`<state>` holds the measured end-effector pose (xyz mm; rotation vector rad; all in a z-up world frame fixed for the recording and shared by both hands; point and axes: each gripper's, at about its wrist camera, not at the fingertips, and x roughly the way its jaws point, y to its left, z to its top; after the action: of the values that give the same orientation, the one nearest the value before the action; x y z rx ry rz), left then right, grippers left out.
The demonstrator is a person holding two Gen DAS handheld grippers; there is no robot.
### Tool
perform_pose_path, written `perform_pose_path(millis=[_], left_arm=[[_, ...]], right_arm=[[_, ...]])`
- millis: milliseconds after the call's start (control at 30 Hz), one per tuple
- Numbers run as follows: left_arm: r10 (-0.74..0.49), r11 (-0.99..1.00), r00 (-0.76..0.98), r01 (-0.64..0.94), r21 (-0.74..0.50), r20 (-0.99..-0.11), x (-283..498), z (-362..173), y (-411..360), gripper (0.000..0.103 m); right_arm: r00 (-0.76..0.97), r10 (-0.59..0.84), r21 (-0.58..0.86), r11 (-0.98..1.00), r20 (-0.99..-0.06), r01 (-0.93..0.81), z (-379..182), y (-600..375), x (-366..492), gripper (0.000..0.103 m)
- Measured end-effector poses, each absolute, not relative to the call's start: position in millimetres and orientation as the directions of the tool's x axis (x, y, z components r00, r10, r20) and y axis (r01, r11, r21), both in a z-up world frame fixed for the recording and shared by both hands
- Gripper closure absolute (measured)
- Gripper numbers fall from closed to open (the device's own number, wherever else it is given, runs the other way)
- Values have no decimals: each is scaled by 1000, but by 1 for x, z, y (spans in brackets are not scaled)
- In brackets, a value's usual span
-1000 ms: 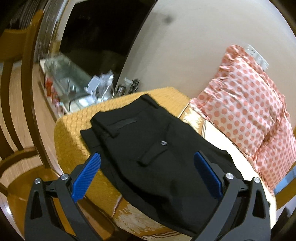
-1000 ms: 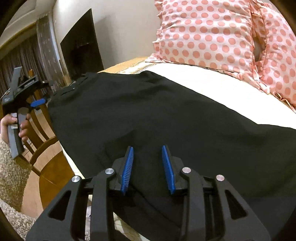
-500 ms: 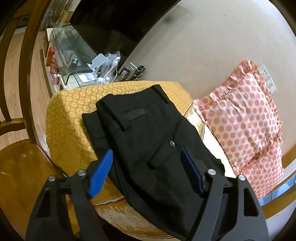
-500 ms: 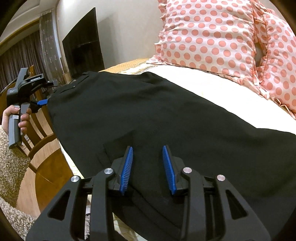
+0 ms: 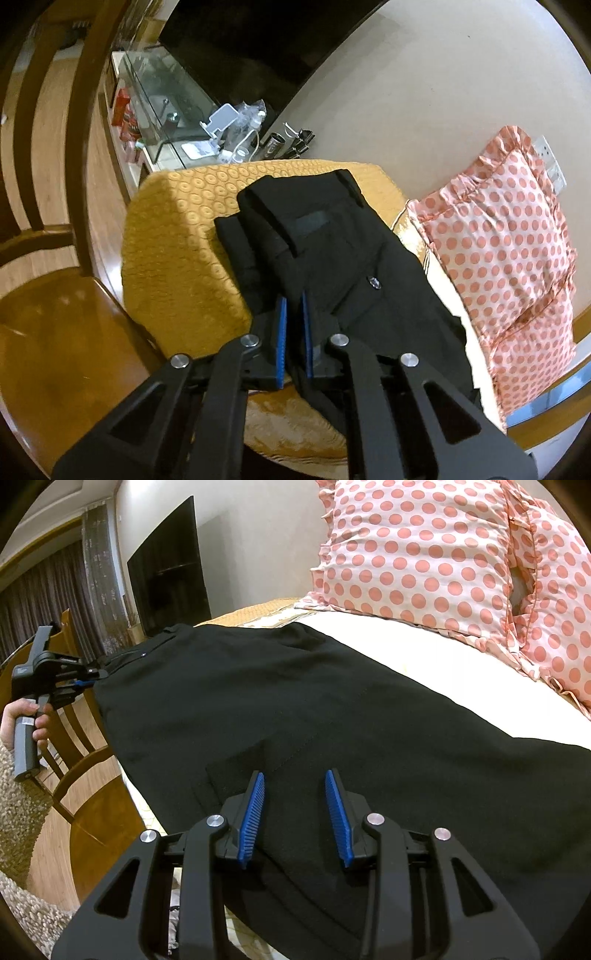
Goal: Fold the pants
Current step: 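Grasp the trouser waistband with the left gripper and lift slightly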
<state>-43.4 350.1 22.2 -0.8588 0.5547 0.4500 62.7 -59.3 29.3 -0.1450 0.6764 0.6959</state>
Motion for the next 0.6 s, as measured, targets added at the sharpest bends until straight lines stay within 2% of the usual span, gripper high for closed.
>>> perform_pose_path(millis=[33,200,367,600], left_arm=[[154,582,771,-576,-574,-618,-47,25,349,100],[158,599,753,-588,-544,-639,-52,22,353,103],[130,584,805,-534,-611,-580,-57,26,353,103],[103,577,786,-546,-608,-609,-49,20,357,99]], right_arm=[[565,545,95,766,-619,-635,29,-59,63,66],[566,547,96,766,-616,-636,29,-60,63,65],[568,546,94,767,-616,-635,29,-60,63,65],[568,547,93,766,-616,-637,29,-60,64,65]])
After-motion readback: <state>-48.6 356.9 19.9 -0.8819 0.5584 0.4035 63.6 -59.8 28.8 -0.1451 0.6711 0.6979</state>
